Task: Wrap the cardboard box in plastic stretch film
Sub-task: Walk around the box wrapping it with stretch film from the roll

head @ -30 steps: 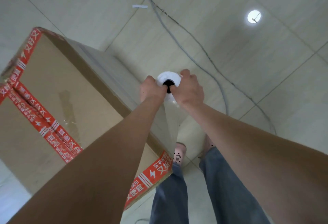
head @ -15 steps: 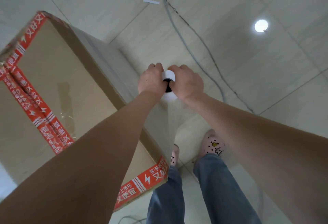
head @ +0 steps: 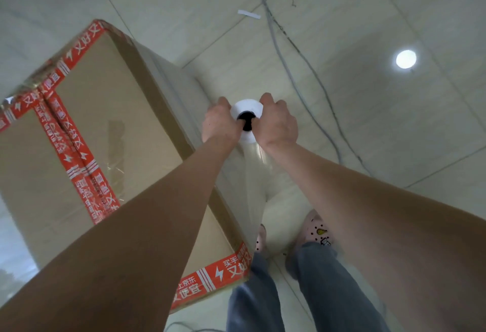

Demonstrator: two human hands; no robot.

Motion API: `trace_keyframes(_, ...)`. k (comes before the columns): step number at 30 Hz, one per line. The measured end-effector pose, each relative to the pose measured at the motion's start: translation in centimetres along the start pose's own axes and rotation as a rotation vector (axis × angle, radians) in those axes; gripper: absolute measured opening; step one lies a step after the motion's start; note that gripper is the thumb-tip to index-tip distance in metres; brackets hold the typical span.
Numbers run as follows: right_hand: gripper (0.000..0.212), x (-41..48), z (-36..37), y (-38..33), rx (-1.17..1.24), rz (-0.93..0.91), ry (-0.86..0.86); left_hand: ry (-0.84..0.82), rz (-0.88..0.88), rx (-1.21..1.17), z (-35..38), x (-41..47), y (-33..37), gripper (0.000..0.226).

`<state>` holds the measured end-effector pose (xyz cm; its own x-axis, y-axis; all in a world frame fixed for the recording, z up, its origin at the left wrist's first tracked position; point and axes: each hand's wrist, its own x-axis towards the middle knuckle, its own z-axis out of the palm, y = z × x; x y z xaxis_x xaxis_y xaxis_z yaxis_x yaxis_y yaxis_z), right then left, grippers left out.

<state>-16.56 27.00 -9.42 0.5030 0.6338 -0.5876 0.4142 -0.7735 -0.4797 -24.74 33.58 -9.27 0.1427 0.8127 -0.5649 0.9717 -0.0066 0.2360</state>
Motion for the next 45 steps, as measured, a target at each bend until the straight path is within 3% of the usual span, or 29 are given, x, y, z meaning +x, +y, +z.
trace_keyframes(11, 0.031, 1.3, -1.2, 0.0, -0.075, 0.004, -0.056, -0.056, -0.008, 0.091, 0.1, 0.4, 2.0, 0.029)
trace_keyframes(15, 0.031, 2.1, -1.6, 0.1, -0.102, 0.002, -0.087, -0.083, 0.232, 0.337, 0.2, 1.1, 3.4, 0.032)
trace_keyframes(19, 0.029, 2.1, -2.3, -0.1, -0.271, -0.127, -0.037, -0.075, 0.466, 0.488, -0.3, 2.3, 4.0, 0.027)
trace_keyframes(23, 0.034, 2.7, -2.9, -1.8, -0.377, -0.305, -0.038, -0.06, 0.248, 0.293, -1.4, 3.4, 2.5, 0.025)
trace_keyframes(26, 0.041, 3.6, -2.3, -3.5, -0.231, -0.109, -0.052, -0.046, 0.028, 0.11, -2.9, 4.8, 1.5, 0.027)
trace_keyframes(29, 0.036, 4.7, -1.4, -5.4, -0.049, 0.091, -0.075, -0.056, -0.056, 0.057, -4.2, 5.8, 0.9, 0.028)
trace_keyframes(32, 0.031, 5.7, -1.2, -7.0, -0.096, 0.036, -0.072, -0.061, -0.04, 0.069, -4.7, 6.5, 0.4, 0.027)
trace_keyframes(37, 0.033, 7.1, -2.2, -8.6, -0.276, -0.227, -0.153, -0.07, 0.171, 0.204, -5.4, 7.8, 1.1, 0.026)
trace_keyframes(40, 0.037, 7.4, -2.5, -8.8, -0.336, -0.306, -0.148, -0.062, 0.145, 0.184, -5.6, 8.4, 1.5, 0.024)
trace_keyframes(45, 0.045, 7.7, -2.1, -8.2, 0.013, 0.146, -0.111, -0.084, 0.004, 0.037, -5.6, 9.6, 2.0, 0.028)
